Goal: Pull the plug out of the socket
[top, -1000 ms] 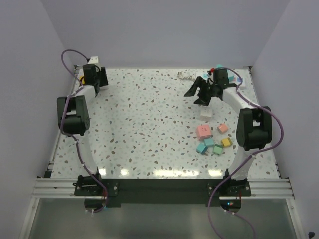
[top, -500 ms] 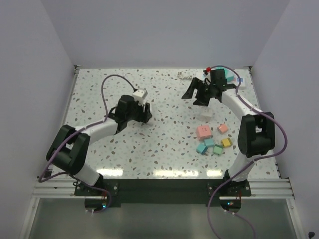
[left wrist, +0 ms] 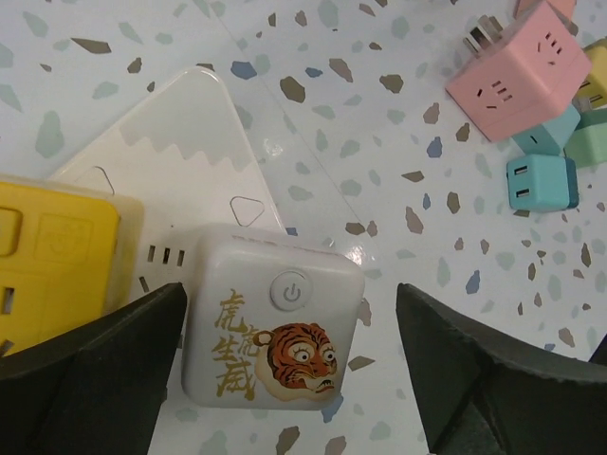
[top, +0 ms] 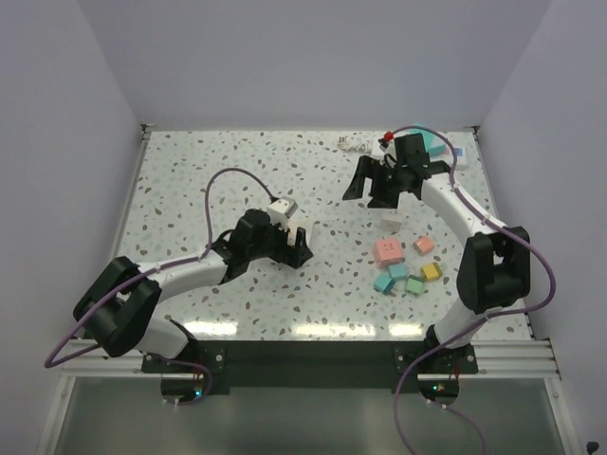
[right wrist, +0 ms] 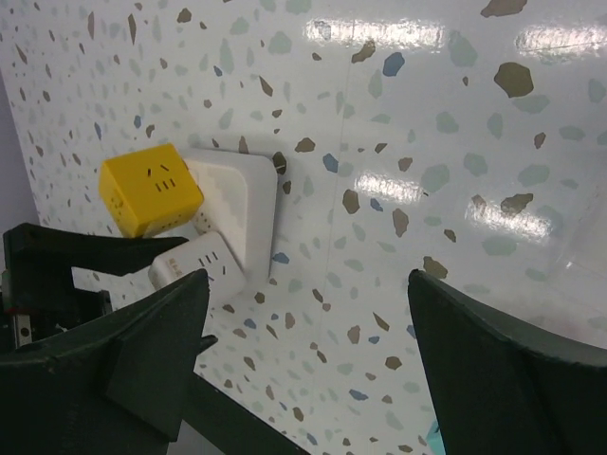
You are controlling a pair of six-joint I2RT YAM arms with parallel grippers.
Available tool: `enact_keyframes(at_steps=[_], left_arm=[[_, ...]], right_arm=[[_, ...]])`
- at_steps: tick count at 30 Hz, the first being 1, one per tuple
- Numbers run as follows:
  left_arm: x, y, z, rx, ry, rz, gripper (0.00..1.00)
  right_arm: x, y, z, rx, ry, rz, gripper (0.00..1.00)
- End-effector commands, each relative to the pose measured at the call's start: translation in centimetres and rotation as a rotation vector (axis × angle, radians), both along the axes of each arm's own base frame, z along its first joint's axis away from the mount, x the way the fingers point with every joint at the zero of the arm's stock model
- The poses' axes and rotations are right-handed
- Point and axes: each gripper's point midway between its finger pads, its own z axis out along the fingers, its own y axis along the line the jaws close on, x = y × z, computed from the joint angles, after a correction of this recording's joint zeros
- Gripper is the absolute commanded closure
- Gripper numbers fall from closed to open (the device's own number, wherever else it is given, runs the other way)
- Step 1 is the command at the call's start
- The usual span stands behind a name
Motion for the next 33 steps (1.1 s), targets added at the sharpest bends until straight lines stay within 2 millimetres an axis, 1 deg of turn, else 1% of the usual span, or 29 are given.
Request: enact_keyframes(at_steps=[1,4,5,7,8,10,11,12,13,14,16,17,18,19,21,22,23,24,25,27,28,29,31,32,33], left_arm=[[0.3,-0.1,1.7,-0.054,-0.024,0.026,0.0],[0.4,-0.1,2.3,-0.05,-0.034,0.032,0.0],[0.6,-0.2,3.9,-0.067,-0.055,0.035,0.0],[1.2,0.2,6.4,-0.088,-0.096,0.074,0.0],[1.3,0.5,9.4,-0.128,-0.152,0.091,0.0],[1.7,1.1,12.6,-0.163,-0.217,0.133,0.0],[1.7,1.5,15.3,-0.199,-0.265,0.148,0.0],[1.8,1.9,16.8,-0.214,-0.291,0.17,0.0],[1.6,2.1,17.4,-0.212,-0.293,0.169,0.0],[1.8,2.8,19.9,-0.235,-0.338,0.204,0.0],[2.2,4.1,21.2,-0.242,-0.349,0.285,0.0],[2.4,5.2,21.4,-0.231,-0.329,0.324,0.0],[2.3,5.5,21.5,-0.252,-0.301,0.328,0.0],[3.1,7.0,21.2,-0.249,-0.287,0.353,0.0],[3.6,8.2,19.9,-0.266,-0.222,0.361,0.0],[4.1,9.8,18.8,-0.254,-0.178,0.396,0.0],[4.2,10.7,17.5,-0.243,-0.149,0.425,0.0],[4.2,11.2,17.0,-0.246,-0.136,0.432,0.0],[4.5,12.3,16.5,-0.241,-0.134,0.467,0.0],[4.7,13.9,15.4,-0.229,-0.117,0.539,0.0],[4.9,15.1,15.0,-0.227,-0.111,0.585,0.0],[4.7,15.9,14.3,-0.226,-0.097,0.616,0.0],[4.7,17.0,13.9,-0.245,-0.08,0.66,0.0],[4.8,17.7,13.5,-0.247,-0.076,0.681,0.0],[4.7,18.0,13.3,-0.247,-0.071,0.691,0.0]], right_arm=[[-0.7,0.0,2.4,-0.036,-0.056,0.037,0.11],[-1.4,0.9,3.1,-0.048,-0.064,0.087,0.1],[-1.6,1.1,3.3,-0.07,-0.081,0.117,0.09],[-2.3,1.7,3.9,-0.106,-0.094,0.159,0.08],[-2.6,2.2,3.9,-0.13,-0.11,0.191,0.07],[-3.1,2.6,3.9,-0.15,-0.112,0.207,0.06],[-3.4,3.2,3.8,-0.161,-0.122,0.229,0.05],[-3.6,3.6,3.9,-0.168,-0.131,0.248,0.05],[-4.2,4.6,4.1,-0.186,-0.151,0.301,0.04],[-4.5,5.2,3.8,-0.211,-0.153,0.33,0.03],[-4.9,6.1,3.8,-0.279,-0.181,0.377,0.02],[-6.1,7.8,3.7,-0.309,-0.21,0.45,0.02],[-6.0,8.0,3.1,-0.365,-0.221,0.459,0.02],[-6.9,9.5,3.3,-0.386,-0.25,0.513,0.02],[-7.3,10.8,3.2,-0.421,-0.281,0.539,0.02],[-7.9,12.2,3.4,-0.436,-0.321,0.57,0.02],[-8.2,12.9,3.4,-0.443,-0.335,0.59,0.02],[-8.4,13.5,3.3,-0.45,-0.344,0.603,0.02],[-8.8,14.6,2.8,-0.469,-0.347,0.626,0.02],[-9.1,15.5,2.0,-0.501,-0.346,0.647,0.02],[-9.3,16.2,1.0,-0.53,-0.336,0.671,0.02],[-9.1,16.3,0.6,-0.562,-0.342,0.665,0.02],[-9.0,16.9,0.0,-0.594,-0.355,0.664,0.02],[-9.0,17.2,-0.9,-0.618,-0.351,0.666,0.02],[-8.5,16.9,-1.2,-0.655,-0.358,0.646,0.02]])
